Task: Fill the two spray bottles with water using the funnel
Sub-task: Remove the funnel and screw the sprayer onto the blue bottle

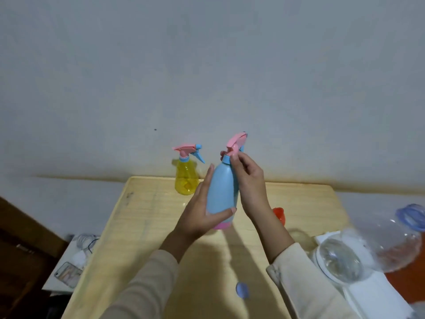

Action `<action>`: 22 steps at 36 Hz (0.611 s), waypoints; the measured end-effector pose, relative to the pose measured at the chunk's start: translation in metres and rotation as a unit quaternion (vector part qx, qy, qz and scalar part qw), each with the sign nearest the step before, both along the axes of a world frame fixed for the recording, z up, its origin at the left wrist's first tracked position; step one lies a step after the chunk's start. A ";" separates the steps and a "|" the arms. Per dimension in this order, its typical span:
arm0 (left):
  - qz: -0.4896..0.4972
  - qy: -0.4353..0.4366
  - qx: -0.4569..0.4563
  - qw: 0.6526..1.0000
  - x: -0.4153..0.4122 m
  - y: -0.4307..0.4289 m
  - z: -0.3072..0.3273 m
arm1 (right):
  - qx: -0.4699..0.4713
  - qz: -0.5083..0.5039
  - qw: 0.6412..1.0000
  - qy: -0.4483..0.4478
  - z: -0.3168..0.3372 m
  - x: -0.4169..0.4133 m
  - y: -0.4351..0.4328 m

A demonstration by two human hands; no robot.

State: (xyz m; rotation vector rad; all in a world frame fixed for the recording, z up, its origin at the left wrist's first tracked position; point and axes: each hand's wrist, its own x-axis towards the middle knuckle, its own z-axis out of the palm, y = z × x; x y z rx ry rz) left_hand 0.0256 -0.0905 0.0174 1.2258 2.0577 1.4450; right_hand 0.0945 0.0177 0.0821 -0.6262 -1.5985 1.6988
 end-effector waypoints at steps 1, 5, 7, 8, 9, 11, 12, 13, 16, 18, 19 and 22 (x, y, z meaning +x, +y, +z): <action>0.002 0.000 0.002 1.000 0.003 -0.005 0.005 | 0.012 -0.023 1.000 0.008 0.004 0.001 -0.005; 0.004 0.008 0.007 1.000 0.015 -0.020 0.025 | 0.094 -0.101 0.990 -0.005 0.016 0.003 -0.028; 0.008 0.015 0.018 1.000 0.018 -0.028 0.031 | 0.066 -0.074 0.995 -0.004 0.025 0.005 -0.038; 0.012 0.019 0.027 0.999 0.019 -0.032 0.034 | 0.034 -0.041 0.998 0.012 0.031 0.007 -0.041; 0.017 0.020 0.036 0.999 0.020 -0.036 0.037 | 0.014 -0.006 0.999 0.032 0.037 0.010 -0.044; 0.024 0.016 0.047 0.998 0.022 -0.043 0.041 | 0.022 0.024 0.998 0.053 0.046 0.014 -0.049; 0.023 0.012 0.050 0.998 0.022 -0.046 0.044 | 0.029 0.015 0.998 0.061 0.047 0.016 -0.052; 0.021 0.010 0.052 0.998 0.023 -0.048 0.046 | 0.026 0.006 0.997 0.069 0.049 0.017 -0.057; 0.013 0.008 0.058 0.998 0.024 -0.053 0.051 | 0.064 -0.010 0.996 0.052 0.048 0.018 -0.068; 0.011 0.007 0.062 0.998 0.026 -0.057 0.055 | 0.048 0.010 0.998 0.048 0.052 0.022 -0.074; 0.011 0.006 0.063 0.998 0.027 -0.059 0.056 | 0.035 0.022 0.998 0.052 0.055 0.024 -0.075; 0.002 0.000 0.070 0.998 0.030 -0.063 0.060 | 0.025 0.031 0.997 0.067 0.060 0.030 -0.076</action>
